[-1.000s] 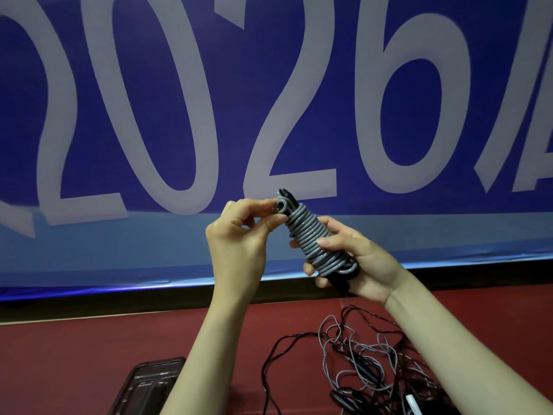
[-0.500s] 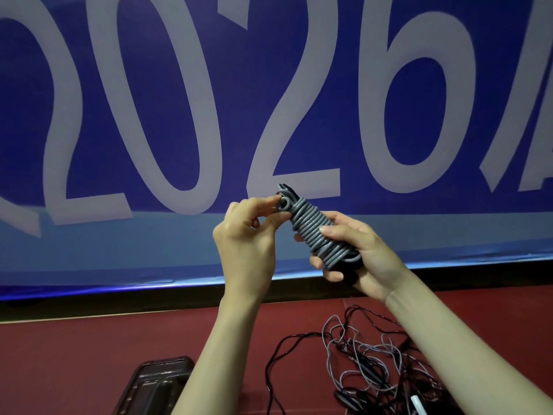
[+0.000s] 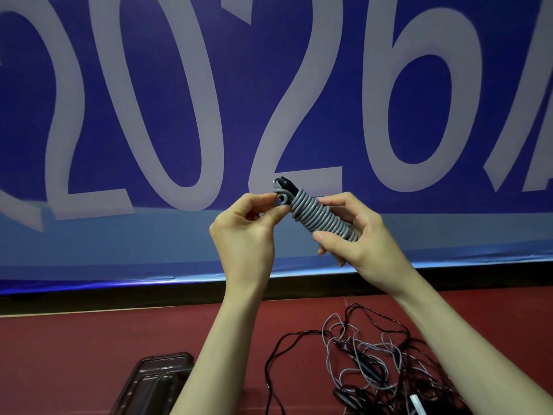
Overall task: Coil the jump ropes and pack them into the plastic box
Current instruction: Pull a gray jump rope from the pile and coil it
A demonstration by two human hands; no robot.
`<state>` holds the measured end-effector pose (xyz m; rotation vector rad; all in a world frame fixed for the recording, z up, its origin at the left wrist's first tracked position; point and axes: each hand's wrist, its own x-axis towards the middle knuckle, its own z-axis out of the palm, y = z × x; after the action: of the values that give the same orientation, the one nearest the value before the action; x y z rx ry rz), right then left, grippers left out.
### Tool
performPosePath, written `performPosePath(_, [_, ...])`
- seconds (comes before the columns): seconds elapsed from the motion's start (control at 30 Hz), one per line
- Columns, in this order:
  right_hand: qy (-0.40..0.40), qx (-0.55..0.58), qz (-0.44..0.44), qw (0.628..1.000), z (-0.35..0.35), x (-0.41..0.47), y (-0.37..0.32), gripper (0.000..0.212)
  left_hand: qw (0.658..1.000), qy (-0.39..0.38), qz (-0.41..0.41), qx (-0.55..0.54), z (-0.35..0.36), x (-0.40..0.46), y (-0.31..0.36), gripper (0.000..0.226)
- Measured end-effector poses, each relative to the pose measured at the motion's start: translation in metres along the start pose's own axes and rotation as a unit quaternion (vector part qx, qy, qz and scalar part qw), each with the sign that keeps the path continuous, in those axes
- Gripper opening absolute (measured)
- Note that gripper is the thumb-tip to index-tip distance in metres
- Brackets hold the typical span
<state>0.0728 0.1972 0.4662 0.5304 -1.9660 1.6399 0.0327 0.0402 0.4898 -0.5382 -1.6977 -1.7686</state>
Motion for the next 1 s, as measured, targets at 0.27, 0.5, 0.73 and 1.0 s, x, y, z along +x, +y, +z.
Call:
performPosePath(0.27, [-0.006, -0.034, -0.012, 0.999, -0.001, -0.003, 0.004, 0.036, 0.999, -0.037, -0.011, 0.022, -0.007, 0.004, 0.007, 0.031])
performPosePath(0.5, [-0.048, -0.059, -0.006, 0.997, -0.007, -0.004, 0.002, 0.035, 0.984, -0.167, 0.029, 0.055, -0.024, 0.013, 0.011, 0.029])
performPosePath(0.73, [-0.075, -0.039, 0.003, 0.996, -0.009, -0.006, 0.000, 0.035, 0.983, -0.185, -0.010, 0.007, -0.027, 0.013, 0.011, 0.026])
performPosePath(1.0, [-0.085, -0.017, 0.017, 0.996, -0.010, -0.007, 0.003, 0.035, 0.986, -0.156, -0.041, -0.026, -0.022, 0.008, 0.014, 0.024])
